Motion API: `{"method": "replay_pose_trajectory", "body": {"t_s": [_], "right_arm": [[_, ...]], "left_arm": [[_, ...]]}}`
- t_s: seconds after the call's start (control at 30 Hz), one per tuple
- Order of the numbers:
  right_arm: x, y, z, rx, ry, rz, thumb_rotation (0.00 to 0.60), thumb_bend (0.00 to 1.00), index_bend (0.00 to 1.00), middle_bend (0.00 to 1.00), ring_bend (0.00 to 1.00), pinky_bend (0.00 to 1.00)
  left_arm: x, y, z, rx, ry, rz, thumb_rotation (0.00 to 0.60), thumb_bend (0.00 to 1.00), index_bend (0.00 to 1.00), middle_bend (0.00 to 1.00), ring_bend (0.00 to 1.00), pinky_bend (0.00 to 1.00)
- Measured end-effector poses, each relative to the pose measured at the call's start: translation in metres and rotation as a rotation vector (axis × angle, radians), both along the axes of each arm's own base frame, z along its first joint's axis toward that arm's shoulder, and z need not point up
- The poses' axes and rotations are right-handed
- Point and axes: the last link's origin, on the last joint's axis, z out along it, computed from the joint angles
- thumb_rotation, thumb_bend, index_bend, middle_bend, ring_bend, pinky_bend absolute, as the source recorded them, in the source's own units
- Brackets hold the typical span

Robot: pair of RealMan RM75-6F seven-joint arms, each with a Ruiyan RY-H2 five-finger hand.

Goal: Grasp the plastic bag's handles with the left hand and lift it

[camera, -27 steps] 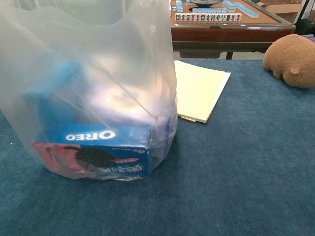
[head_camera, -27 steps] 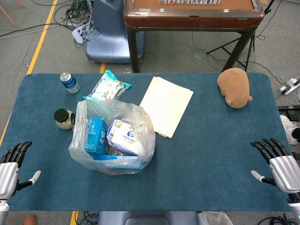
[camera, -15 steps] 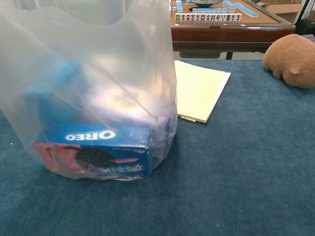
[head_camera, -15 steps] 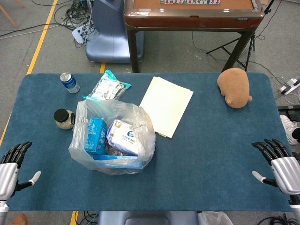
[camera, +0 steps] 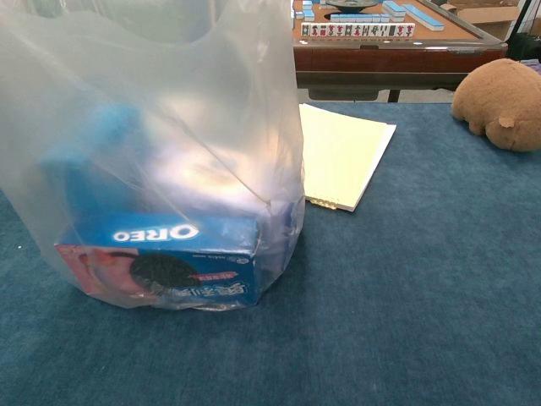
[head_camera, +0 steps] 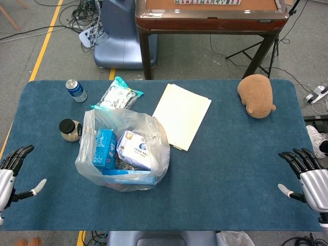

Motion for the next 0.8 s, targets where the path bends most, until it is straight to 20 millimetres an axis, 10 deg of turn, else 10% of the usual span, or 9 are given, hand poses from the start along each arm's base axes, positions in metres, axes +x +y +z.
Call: {"method": "replay_pose_trajectory", "body": {"t_s": [0.8], "right_arm": [[0.015, -0.007, 0.01, -0.019, 0.007, 0.017, 0.6, 0.15, 0.21, 0.21, 0.12, 0.12]], "left_arm": [[0.057, 0.054, -0.004, -0.244, -0.193, -0.279, 0.05, 0.15, 0.21, 0.09, 0.05, 0.0]]}}
